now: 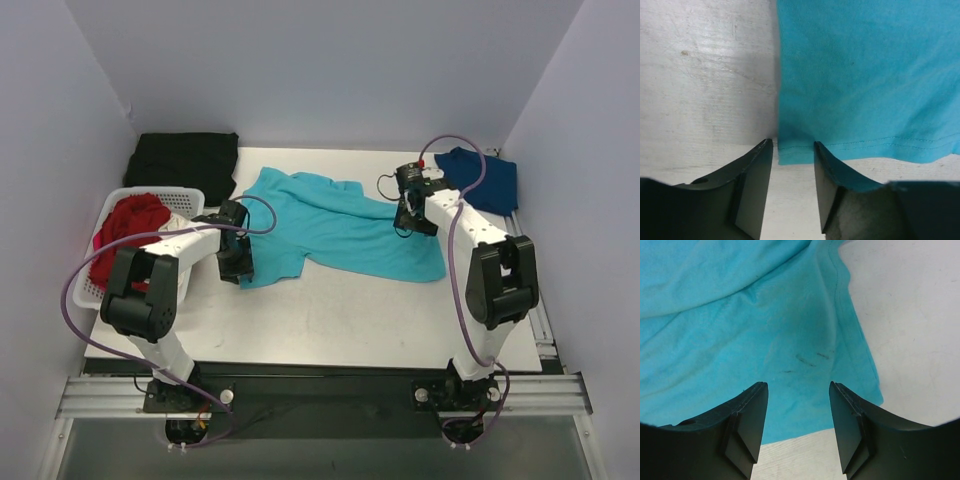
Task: Fold and stack the t-shirts
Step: Flatten out the tshirt
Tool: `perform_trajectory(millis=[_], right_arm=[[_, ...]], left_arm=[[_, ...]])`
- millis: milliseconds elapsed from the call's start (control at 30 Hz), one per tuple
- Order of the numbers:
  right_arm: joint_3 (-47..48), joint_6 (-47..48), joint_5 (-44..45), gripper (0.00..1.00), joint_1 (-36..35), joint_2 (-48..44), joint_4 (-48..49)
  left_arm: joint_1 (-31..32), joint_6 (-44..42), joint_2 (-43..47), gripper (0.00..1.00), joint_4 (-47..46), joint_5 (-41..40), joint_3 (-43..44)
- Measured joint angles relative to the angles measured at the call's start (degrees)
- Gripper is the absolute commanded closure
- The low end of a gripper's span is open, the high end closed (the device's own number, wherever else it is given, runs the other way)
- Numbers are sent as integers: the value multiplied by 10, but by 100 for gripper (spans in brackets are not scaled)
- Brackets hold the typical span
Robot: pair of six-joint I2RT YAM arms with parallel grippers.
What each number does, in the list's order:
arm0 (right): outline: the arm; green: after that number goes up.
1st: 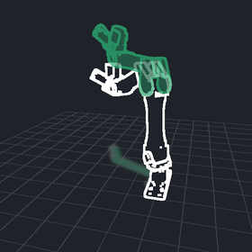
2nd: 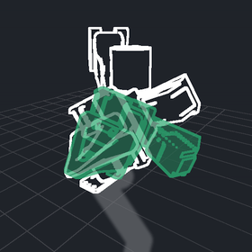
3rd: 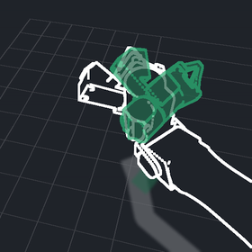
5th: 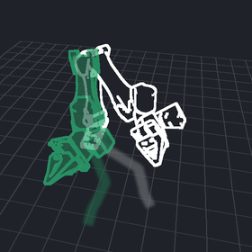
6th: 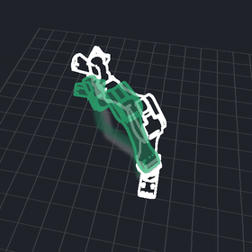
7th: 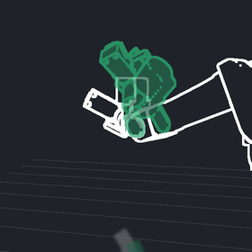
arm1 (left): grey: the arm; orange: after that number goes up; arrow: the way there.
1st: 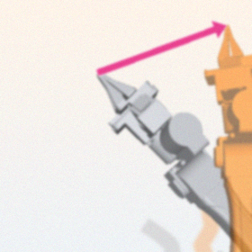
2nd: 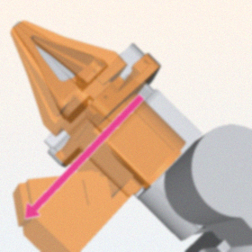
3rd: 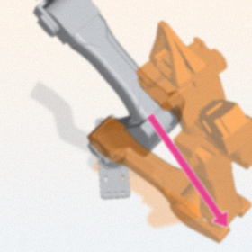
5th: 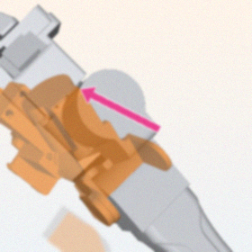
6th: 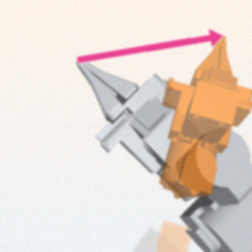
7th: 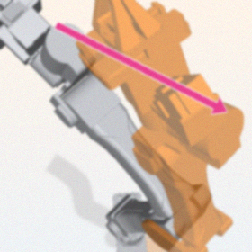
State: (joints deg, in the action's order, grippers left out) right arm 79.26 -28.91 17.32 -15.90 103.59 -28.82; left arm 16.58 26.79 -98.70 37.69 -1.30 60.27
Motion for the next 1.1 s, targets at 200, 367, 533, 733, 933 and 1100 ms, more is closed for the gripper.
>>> perform_trajectory(millis=[200,367,533,733,933,1100], right_arm=[[-11,-3,13,48,0,-10,-1],[-16,-12,20,48,1,-19,-2],[-19,-16,24,48,1,-24,-1],[-29,-24,24,49,1,-27,-2],[-51,-29,26,49,1,-38,-1],[-94,-36,26,48,2,-71,-8]], left_arm=[[1,1,-6,66,13,-15,7],[8,1,-9,72,30,-31,10],[12,0,-16,75,41,-37,18],[15,-3,-17,93,46,-41,19],[16,-11,-17,100,59,-52,24],[10,-16,-15,100,87,-80,58]])
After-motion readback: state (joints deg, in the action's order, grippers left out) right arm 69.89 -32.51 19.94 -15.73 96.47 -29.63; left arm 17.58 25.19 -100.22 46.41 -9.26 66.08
